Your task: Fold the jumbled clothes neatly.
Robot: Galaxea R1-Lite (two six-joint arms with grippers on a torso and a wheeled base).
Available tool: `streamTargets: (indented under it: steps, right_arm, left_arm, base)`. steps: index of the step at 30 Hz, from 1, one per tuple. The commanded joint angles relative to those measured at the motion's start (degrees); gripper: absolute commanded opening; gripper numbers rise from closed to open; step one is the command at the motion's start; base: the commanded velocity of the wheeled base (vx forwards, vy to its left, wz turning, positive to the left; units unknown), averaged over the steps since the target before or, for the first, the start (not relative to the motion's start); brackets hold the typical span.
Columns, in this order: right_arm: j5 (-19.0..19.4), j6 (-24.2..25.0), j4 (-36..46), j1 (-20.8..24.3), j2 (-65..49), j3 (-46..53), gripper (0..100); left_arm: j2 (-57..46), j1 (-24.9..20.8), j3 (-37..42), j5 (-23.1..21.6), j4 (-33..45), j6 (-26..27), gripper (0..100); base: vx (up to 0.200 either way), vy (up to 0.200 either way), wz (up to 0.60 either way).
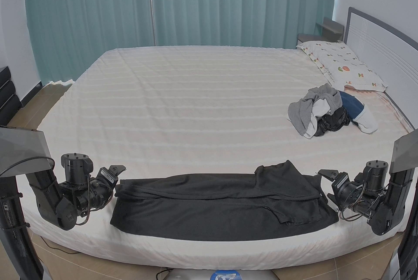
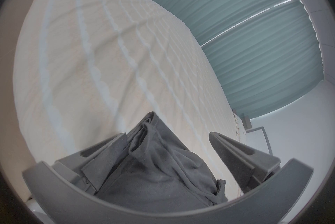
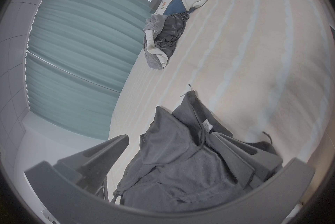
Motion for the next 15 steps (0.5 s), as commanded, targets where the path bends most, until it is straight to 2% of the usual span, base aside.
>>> streamTargets:
  steps: [1,5,7,8,10,11,12,13,15]
  right_arm:
    - [0.01,0.09,-0.49,0.22,0.15,0.13,100]
    - [0.27,0.09,-0.49,0.57,0.85,0.22,100]
    - [0.36,0.09,-0.49,0.92,1.11,0.48,100]
    - [0.27,0.09,-0.49,0.92,1.29,0.48,100]
    - [0.27,0.09,-0.49,0.92,1.29,0.48,100]
    - [0.36,0.09,-0.49,1.01,1.38,0.83,100]
    - [0.36,0.09,-0.49,1.01,1.38,0.83,100]
    - [0.36,0.09,-0.49,1.01,1.55,0.92,100]
    - [0.27,0.09,-0.49,1.01,1.82,1.01,100]
  left_arm:
    - [-2.44,1.1,1.07,-0.21,0.44,4.33,100]
    - [-4.46,1.28,0.98,-5.04,2.11,8.9,100]
    - [-4.28,1.98,-0.52,-9.0,4.83,15.84,100]
    - [-4.11,2.33,-1.48,-9.44,5.71,18.22,100]
    - [-4.2,2.51,-2.1,-9.53,6.15,19.18,100]
    - [-3.58,2.6,-5.0,-9.61,10.72,23.93,100]
    - [-3.58,2.6,-5.0,-9.61,10.72,23.93,100]
    - [-3.4,2.42,-7.11,-9.61,15.73,26.74,100]
    - [-3.67,2.42,-8.78,-9.61,20.65,29.12,100]
  base:
    - [0.0,0.0,0.0]
    - [0.0,0.0,0.0]
    - [0.0,0.0,0.0]
    - [0.0,0.0,0.0]
    - [0.0,0.0,0.0]
    - [0.0,0.0,0.0]
    - [0.0,0.0,0.0]
    - [0.0,0.0,0.0]
    - [0.0,0.0,0.0]
